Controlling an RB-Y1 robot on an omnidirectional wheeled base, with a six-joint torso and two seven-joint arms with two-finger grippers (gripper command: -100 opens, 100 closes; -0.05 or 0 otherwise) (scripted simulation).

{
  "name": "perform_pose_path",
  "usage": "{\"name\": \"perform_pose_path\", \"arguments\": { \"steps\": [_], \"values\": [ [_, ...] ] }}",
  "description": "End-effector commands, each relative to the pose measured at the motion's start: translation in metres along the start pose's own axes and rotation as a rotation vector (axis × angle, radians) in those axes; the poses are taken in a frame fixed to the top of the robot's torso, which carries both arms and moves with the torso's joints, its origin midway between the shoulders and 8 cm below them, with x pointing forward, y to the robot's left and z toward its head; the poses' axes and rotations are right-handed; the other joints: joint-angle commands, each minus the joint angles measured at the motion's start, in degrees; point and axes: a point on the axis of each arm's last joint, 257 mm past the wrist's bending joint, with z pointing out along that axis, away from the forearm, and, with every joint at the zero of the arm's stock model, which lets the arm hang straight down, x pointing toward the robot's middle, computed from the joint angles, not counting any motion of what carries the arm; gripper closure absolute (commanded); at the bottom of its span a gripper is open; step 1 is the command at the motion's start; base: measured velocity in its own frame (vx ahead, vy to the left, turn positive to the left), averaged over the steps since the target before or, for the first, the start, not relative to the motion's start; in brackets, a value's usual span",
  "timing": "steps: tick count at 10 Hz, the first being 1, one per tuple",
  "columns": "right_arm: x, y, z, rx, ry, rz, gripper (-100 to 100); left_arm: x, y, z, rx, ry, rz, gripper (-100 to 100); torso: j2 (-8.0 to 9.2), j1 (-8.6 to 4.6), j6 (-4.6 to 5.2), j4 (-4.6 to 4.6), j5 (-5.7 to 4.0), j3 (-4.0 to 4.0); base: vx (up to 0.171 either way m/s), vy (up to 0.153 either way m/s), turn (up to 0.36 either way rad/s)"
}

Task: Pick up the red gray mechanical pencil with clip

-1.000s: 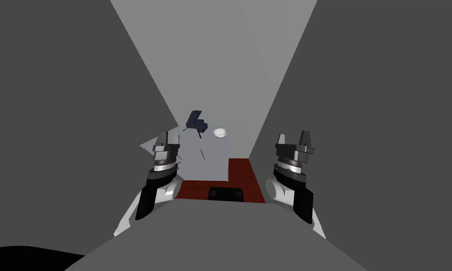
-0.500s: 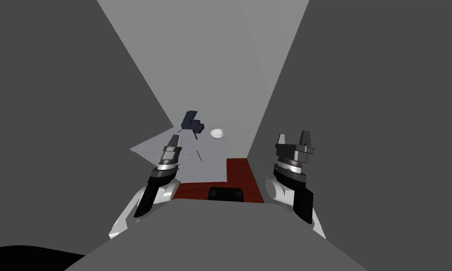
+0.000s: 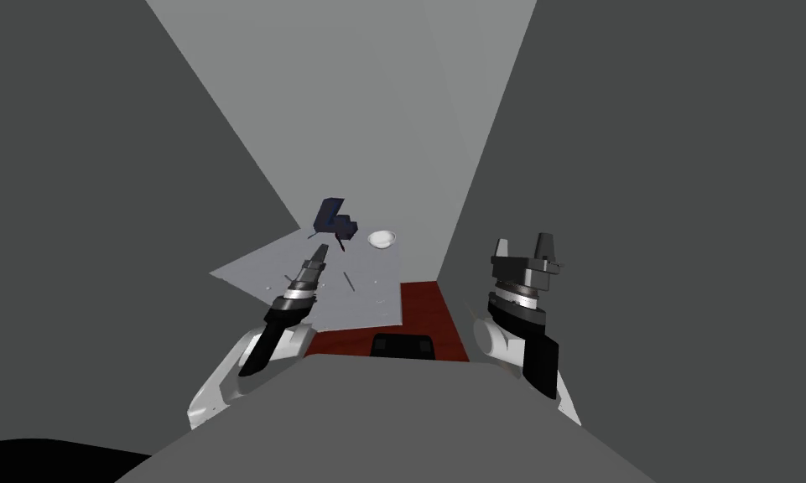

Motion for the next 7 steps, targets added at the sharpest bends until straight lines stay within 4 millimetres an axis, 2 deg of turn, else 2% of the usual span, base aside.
{"name": "perform_pose_path", "arguments": {
  "steps": [1, 4, 7],
  "values": [
    [0.000, 0.000, 0.000, 0.000, 0.000, 0.000, 0, 0.003, 0.025, -0.003, -0.053, 0.045, 0.077, -100, 0.00, 0.00, 0.00, 0.00, 0.00, 0.00, 0.028, -0.023, -0.097],
    [0.000, 0.000, 0.000, 0.000, 0.000, 0.000, 0, 0.004, 0.063, -0.007, -0.128, 0.123, 0.216, -100, -0.03, -0.01, 0.00, -0.01, 0.00, -0.02, 0.032, -0.029, -0.091],
    [0.000, 0.000, 0.000, 0.000, 0.000, 0.000, 0, 0.000, 0.087, -0.011, -0.174, 0.170, 0.310, -100, 0.01, 0.02, -0.01, 0.00, 0.00, 0.00, 0.025, -0.019, -0.069]
  ]
}}
